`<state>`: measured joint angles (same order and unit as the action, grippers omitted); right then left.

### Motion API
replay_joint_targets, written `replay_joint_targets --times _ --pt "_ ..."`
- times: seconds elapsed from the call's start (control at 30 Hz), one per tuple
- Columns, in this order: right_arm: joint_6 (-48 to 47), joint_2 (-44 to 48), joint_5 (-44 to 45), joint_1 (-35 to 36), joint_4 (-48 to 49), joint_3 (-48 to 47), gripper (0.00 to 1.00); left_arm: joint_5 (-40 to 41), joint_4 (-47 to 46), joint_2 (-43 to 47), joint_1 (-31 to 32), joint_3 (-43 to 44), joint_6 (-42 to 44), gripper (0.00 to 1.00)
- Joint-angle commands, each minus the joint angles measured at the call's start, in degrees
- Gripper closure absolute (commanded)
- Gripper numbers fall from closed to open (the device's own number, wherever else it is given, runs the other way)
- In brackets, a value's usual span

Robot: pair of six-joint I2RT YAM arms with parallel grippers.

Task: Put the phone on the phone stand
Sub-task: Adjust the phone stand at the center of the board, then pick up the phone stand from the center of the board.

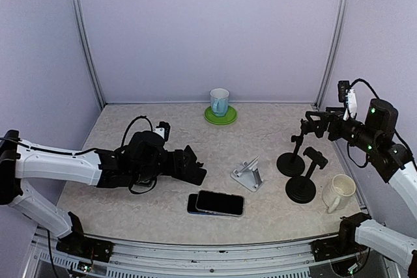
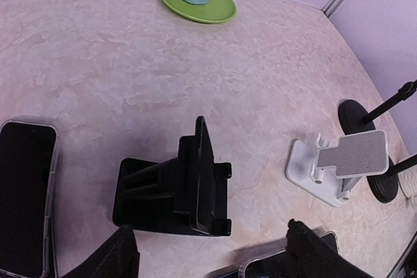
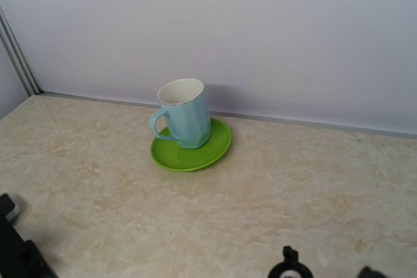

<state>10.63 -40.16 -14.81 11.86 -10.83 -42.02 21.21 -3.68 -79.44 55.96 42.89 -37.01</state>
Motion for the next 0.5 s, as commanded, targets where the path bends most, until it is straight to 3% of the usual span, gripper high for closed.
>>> replay_joint_targets --times 0.0,0.2,0.47 --pt "0.5 0.7 -0.6 -0.6 0.4 0.3 0.00 -1.2 -2.4 -2.7 -0.9 3.0 1.2 0.34" --pt "0.4 0.4 -0.8 -0.7 0.6 0.2 0.00 -3.1 -4.5 -4.8 -3.5 3.5 1.9 0.49" --pt "0.4 -0.4 -0.8 -0.7 1.2 0.1 0.00 -5.7 -5.5 -7.2 -5.1 4.1 2.6 0.58"
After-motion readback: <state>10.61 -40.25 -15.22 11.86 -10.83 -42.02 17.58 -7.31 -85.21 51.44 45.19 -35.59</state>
